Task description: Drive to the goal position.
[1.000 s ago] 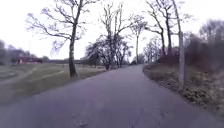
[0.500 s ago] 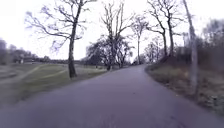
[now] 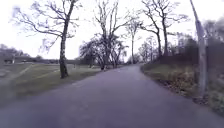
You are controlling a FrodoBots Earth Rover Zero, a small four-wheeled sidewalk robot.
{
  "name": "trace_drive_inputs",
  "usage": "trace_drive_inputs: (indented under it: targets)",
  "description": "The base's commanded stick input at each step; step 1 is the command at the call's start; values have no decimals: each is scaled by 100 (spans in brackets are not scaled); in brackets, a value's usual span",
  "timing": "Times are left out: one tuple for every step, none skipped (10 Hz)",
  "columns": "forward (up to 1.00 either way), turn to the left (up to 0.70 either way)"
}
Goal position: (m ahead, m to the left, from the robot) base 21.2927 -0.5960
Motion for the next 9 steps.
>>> trace_drive_inputs:
  targets:
    - [100,0]
    - [100,0]
    - [100,0]
    - [100,0]
    - [100,0]
    - [100,0]
    - [100,0]
    - [100,0]
    - [100,0]
